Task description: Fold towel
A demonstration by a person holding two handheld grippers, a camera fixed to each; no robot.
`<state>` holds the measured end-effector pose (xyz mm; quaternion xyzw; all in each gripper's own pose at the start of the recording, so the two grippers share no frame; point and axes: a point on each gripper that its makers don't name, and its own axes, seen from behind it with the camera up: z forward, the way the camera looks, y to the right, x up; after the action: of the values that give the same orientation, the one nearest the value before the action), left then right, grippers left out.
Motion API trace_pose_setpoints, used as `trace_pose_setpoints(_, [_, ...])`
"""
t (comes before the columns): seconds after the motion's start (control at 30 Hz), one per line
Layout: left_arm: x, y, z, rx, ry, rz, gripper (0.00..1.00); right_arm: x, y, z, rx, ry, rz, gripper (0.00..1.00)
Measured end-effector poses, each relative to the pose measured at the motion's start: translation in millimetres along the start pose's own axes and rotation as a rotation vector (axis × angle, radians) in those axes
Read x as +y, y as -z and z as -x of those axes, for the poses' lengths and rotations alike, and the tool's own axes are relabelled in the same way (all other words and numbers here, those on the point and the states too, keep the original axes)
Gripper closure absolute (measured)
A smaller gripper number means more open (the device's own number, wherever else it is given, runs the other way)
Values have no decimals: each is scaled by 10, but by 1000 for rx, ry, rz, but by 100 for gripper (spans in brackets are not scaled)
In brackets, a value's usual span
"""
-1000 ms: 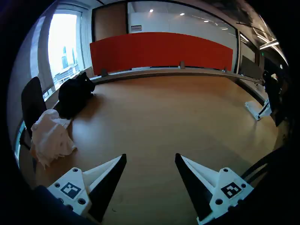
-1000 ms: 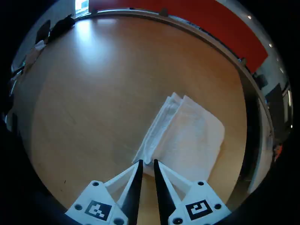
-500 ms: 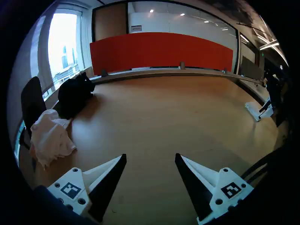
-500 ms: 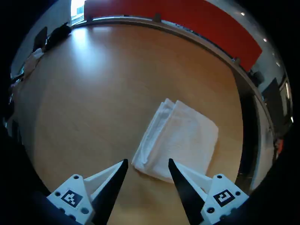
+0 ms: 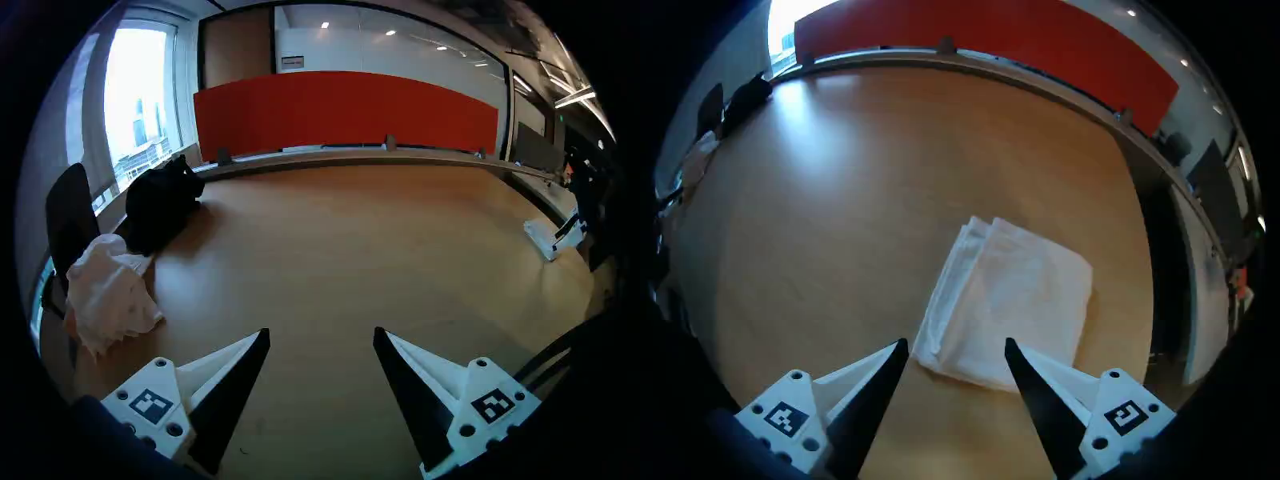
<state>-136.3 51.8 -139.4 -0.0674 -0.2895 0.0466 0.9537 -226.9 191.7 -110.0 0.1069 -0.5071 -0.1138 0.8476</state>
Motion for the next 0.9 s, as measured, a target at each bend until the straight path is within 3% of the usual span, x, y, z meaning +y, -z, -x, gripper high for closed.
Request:
trace_pose_setpoints(0.3, [-14, 9, -31, 7, 3, -2, 4, 52, 20, -93, 36, -122, 34, 0])
trace_pose_setpoints(0.9, [-30, 13, -80, 19, 7, -5, 4, 128, 139, -242, 123, -237, 92, 0])
